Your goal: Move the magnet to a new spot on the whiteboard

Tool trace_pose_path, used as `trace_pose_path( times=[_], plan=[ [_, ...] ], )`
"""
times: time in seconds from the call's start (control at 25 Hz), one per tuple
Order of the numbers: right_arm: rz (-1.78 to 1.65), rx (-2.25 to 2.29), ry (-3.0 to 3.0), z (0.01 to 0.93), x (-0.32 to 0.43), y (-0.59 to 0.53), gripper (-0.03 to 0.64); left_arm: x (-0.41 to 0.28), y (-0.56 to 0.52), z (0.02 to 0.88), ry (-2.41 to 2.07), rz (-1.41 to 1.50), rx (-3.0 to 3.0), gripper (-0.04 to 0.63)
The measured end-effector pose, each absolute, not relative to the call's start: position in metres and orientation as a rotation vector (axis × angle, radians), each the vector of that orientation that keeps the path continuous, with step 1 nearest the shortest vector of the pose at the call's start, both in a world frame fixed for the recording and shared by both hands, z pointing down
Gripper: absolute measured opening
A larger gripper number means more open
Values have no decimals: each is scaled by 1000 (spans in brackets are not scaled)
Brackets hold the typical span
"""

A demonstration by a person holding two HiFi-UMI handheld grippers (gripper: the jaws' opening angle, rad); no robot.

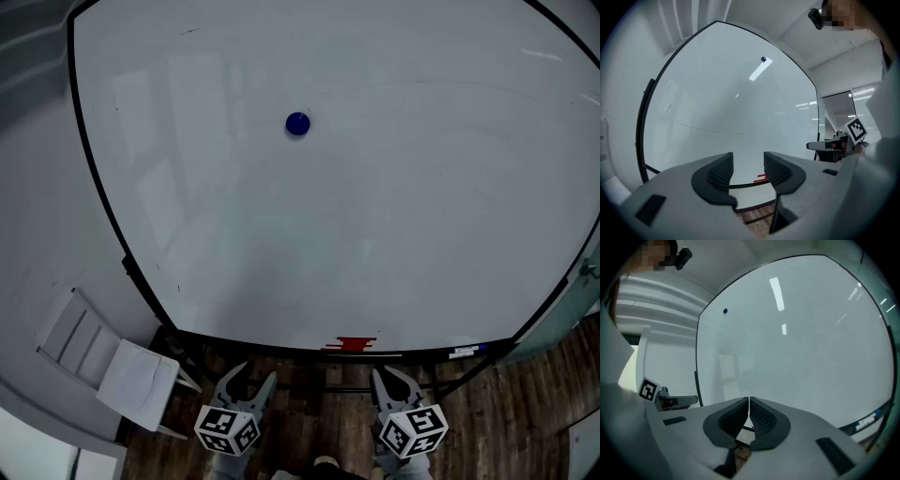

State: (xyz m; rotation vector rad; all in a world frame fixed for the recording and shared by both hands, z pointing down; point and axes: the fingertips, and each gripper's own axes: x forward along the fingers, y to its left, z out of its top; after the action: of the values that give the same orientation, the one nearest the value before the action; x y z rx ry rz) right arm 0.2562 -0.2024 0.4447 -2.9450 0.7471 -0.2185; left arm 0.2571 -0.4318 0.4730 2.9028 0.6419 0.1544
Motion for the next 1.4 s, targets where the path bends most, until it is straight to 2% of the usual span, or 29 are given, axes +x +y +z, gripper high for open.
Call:
trace_pose_path(
  times=[0.36, 1.08, 1.4],
  plan=[
    [28, -3042, 776, 371, 277, -185, 32, 289, -414, 406, 716, -58, 2999, 199],
    [560, -3065, 981, 176, 304, -193, 32, 328, -394, 193, 736, -649, 3134, 199],
    [611, -2948, 1112, 115, 313, -211, 32, 338, -386, 110, 653, -890, 3167, 199]
  ],
)
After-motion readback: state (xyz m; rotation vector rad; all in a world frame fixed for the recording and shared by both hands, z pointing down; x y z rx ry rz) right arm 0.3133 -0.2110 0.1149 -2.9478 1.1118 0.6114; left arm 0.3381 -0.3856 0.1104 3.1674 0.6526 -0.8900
